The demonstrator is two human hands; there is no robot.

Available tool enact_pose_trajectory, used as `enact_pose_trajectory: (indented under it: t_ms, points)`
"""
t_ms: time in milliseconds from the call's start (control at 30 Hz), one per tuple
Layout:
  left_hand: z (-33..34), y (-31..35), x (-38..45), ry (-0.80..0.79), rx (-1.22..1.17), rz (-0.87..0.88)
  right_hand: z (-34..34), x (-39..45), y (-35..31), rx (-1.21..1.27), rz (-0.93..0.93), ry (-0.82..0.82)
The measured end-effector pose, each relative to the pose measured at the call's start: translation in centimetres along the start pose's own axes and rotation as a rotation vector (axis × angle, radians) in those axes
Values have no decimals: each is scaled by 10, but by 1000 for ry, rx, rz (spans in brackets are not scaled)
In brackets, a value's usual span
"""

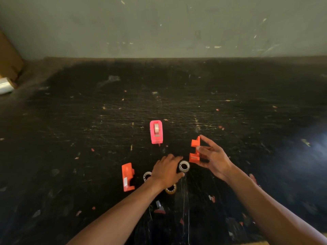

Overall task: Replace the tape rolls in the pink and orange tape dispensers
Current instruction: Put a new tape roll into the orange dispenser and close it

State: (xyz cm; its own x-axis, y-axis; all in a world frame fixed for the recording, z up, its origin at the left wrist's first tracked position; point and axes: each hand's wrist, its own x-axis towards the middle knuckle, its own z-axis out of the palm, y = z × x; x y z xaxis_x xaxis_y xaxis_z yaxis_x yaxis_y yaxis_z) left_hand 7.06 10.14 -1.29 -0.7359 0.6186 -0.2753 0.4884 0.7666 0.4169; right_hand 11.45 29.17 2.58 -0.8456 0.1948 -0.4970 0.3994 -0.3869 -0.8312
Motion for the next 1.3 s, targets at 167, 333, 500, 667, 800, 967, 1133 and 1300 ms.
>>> enact_pose_trajectory:
  t_ms: [167, 333, 500, 667, 800, 967, 1133, 1300]
  points:
    - [12, 6, 17, 35, -18, 21, -11, -7, 5, -2, -3, 32]
    - [18, -6, 20, 127, -353, -24, -13, -8, 20, -36, 13, 41]
    - [4, -13, 10, 176, -812, -147, 3, -5, 28, -42, 34, -11]
    - [-24, -9, -4, 129, -1259, -348, 24, 0, 26, -25, -2, -94]
    - [-35, -13, -8, 44, -1334, -389, 32, 1, 21, -31, -28, -165]
    - [-42, -17, -11, 8, -1273, -410, 36, -3, 17, -91, -38, -228]
    - [-43, -14, -15, 48, -1262, -442, 36, -6, 18, -131, -19, -265]
    - [-44, -14, -20, 52, -1209, -375, 37, -8, 17, -176, -4, -295]
